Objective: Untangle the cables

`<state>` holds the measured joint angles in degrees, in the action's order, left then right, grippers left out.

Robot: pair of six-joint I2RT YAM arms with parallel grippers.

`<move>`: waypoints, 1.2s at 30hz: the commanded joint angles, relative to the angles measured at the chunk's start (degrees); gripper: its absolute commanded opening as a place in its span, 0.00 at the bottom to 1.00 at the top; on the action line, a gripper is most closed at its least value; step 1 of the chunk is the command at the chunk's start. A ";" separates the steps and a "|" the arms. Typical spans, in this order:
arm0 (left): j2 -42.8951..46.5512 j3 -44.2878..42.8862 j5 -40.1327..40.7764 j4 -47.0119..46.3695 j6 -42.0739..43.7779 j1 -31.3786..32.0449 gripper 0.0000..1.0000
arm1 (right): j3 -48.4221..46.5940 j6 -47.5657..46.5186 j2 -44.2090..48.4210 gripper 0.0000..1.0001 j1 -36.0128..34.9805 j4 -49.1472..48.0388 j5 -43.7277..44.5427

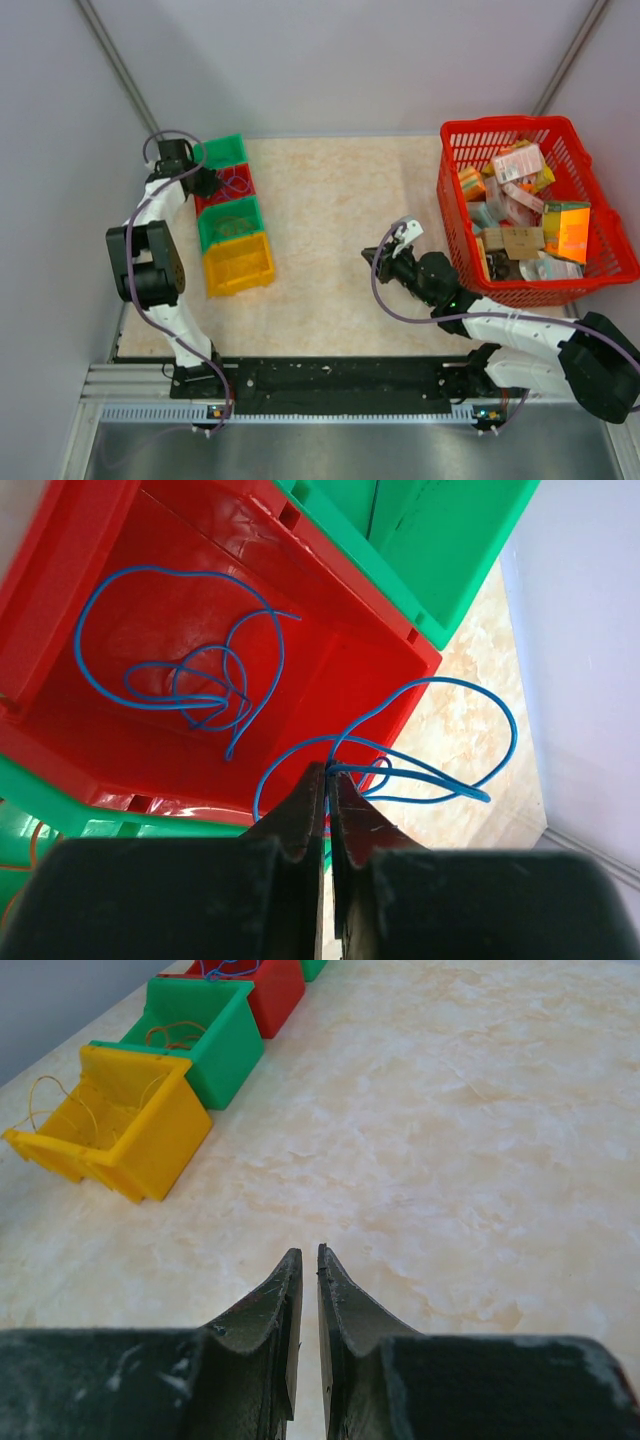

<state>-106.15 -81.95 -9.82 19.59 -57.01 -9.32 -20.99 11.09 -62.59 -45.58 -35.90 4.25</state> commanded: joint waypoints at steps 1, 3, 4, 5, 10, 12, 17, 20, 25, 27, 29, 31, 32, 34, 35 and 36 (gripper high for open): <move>-0.02 -3.21 -1.25 -1.67 -1.35 -0.61 0.06 | -1.07 0.07 -0.78 0.11 -0.47 -2.33 -0.56; 0.15 -2.51 -1.07 -1.67 -1.00 -0.70 0.17 | -1.07 0.07 -0.96 0.11 -0.56 -2.42 -0.65; 0.15 -2.34 -1.42 -1.40 -0.99 -0.78 0.25 | -1.07 0.16 -0.96 0.11 -0.47 -2.51 -0.82; 0.15 -2.25 -2.12 -0.88 -1.17 -0.96 0.34 | -0.98 0.16 -1.04 0.11 -0.56 -2.51 -0.91; 3.13 0.38 -5.03 0.18 -1.96 -0.96 0.43 | -1.24 0.25 -1.22 0.11 -0.47 -2.33 -1.26; 5.76 2.66 -5.47 -0.60 -1.96 -0.79 0.49 | -1.24 0.42 -1.13 0.11 -0.56 -2.33 -1.26; 14.28 12.06 -8.19 -2.98 -0.39 1.32 0.50 | -1.33 0.42 -1.05 0.11 -0.56 -2.16 -1.35; 19.73 18.39 -9.07 -4.21 3.82 5.18 0.49 | -1.42 0.51 -1.13 0.11 -0.47 -1.98 -1.53; 32.20 23.94 -5.91 -4.21 15.25 16.69 0.49 | -1.33 0.25 -1.22 0.11 -0.47 -1.72 -1.18; 37.48 23.86 -6.34 -4.82 18.59 18.72 0.50 | -1.33 0.16 -1.13 0.11 -0.56 -1.63 -0.83; 42.58 21.85 -6.70 -5.35 21.23 20.47 0.52 | -1.24 -0.02 -1.05 0.11 -0.56 -1.54 -0.56; 47.15 19.13 -7.57 -5.71 23.78 22.23 0.56 | -0.98 -0.19 -0.26 0.11 -0.47 -1.28 -0.12; 49.44 18.07 -8.10 -6.06 24.92 23.11 0.57 | -0.63 -0.19 0.18 0.11 -0.56 -1.54 0.40; 53.74 16.66 -9.33 -7.63 26.33 24.79 0.62 | -0.71 0.24 1.58 0.13 -0.47 -0.76 1.19; 56.03 16.56 -10.38 -9.03 26.51 25.23 0.66 | -1.15 0.85 2.90 0.15 -0.56 0.99 1.63; 57.96 16.82 -11.26 -10.44 26.60 25.40 0.73 | -2.29 1.73 4.30 0.18 -0.56 3.44 1.99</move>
<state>-55.44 -62.61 -17.58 16.01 -35.51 14.39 -20.99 11.16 -62.89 -45.58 -35.29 4.05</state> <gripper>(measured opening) 0.642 0.142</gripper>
